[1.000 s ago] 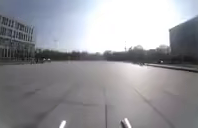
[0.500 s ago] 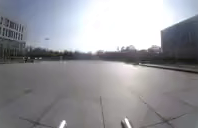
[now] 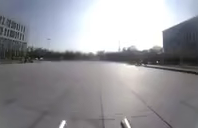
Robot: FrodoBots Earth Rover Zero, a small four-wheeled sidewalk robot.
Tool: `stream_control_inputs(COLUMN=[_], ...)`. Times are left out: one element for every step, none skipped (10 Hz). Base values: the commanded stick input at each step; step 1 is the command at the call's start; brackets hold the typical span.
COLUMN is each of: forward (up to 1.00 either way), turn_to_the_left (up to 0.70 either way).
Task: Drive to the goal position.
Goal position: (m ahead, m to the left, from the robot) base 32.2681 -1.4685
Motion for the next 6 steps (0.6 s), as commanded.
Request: stream_control_inputs(forward=[1.0,1.0,1.0,1.0,1.0,1.0], turn_to_the_left=[0.0,0.0,0.0,-0.04,-0.29,-0.4])
